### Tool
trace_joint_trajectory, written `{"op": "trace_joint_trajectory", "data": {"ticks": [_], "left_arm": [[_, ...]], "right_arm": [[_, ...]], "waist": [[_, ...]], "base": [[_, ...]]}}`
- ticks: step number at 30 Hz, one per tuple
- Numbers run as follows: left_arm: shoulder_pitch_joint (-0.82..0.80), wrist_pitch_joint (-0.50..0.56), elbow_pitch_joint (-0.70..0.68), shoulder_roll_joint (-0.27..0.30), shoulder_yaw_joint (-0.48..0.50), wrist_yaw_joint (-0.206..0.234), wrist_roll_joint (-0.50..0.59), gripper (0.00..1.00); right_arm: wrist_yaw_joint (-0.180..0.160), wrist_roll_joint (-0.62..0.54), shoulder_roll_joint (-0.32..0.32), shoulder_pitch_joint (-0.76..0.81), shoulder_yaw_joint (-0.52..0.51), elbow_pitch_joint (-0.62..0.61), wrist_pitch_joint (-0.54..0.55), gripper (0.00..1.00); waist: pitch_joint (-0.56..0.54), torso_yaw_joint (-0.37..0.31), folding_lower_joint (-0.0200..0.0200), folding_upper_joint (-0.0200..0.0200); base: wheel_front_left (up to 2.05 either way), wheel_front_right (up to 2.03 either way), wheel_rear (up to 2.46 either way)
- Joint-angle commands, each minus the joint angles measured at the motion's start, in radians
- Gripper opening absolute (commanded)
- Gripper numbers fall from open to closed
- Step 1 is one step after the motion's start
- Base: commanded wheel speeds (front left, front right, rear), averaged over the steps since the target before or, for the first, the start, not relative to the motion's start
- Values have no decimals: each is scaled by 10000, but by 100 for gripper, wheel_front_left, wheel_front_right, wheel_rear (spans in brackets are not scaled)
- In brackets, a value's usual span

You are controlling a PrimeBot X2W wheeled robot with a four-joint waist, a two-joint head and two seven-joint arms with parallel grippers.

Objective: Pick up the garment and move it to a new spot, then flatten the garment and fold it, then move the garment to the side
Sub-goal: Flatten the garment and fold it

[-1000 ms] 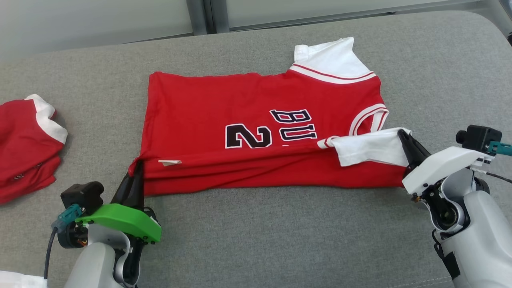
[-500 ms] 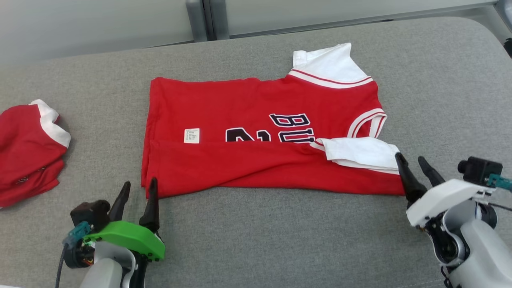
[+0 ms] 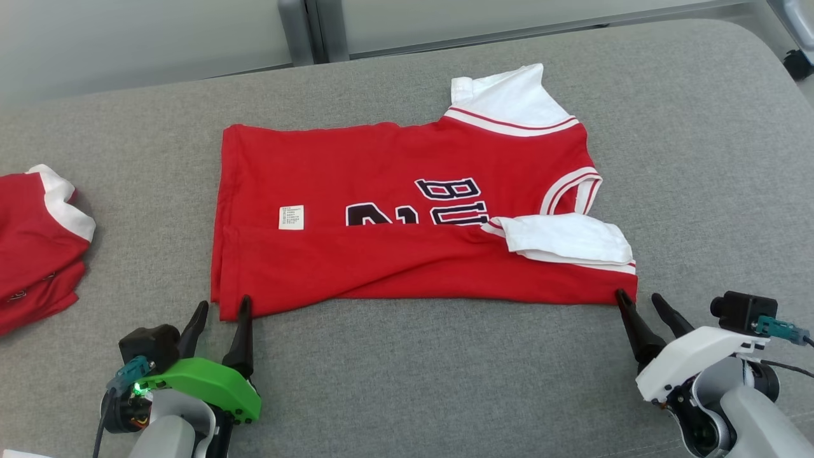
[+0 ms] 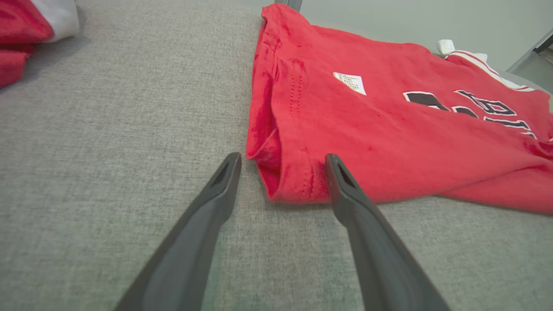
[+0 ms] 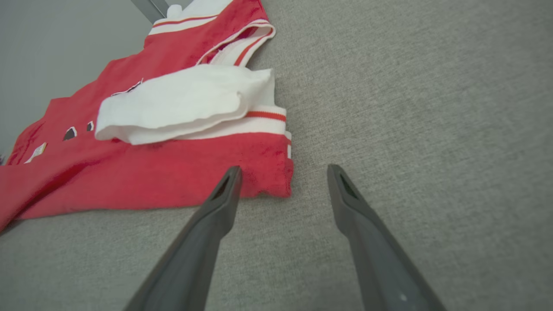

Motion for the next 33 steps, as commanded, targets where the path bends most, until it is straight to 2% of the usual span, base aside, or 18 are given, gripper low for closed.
{"op": "trace_joint_trajectory", "data": {"ticks": [1,5,6,7,8,9,15,21,27,33], "left_arm": [[-198,-36,144,63,-16,-33,41,100],[-559,-37,612,11,-179,-45,-86,100],[-633,-39,700,11,-225,-50,-127,70],[-692,-40,774,11,-251,-51,-181,47],[-764,-40,867,2,-232,-53,-263,7],[-807,-42,927,-4,-236,-55,-323,0],[-703,-42,792,75,-372,-60,-641,0],[167,-44,14,214,-50,-56,-950,0],[1494,-45,-837,217,341,92,-1082,0],[2646,-34,-1405,44,317,269,-1237,0]], "right_arm": [[-8,-81,99,-253,51,108,-70,100],[-10,-27,239,-618,195,532,-151,100],[-10,38,302,-713,243,650,-177,47],[-10,51,336,-781,292,749,-204,31],[-10,78,375,-864,348,874,-214,0],[-10,152,398,-916,379,967,-248,0],[-10,375,290,-993,689,1150,-785,0],[-10,736,-20,-424,898,665,-1067,0],[-11,894,-414,628,816,-360,-709,0],[-14,736,-685,2026,136,-1331,20,0]], "waist": [[38,15,0,-1],[141,19,0,-1],[169,19,0,-1],[188,21,0,-1],[207,26,0,-1],[215,35,0,-1],[3,139,0,-1],[-581,273,0,-1],[-1024,448,0,-1],[-1139,714,0,-1]], "base": [[0,0,0],[0,0,0],[0,0,0],[0,0,0],[0,0,0],[0,0,0],[0,0,0],[0,0,0],[0,0,0],[0,0,0]]}}
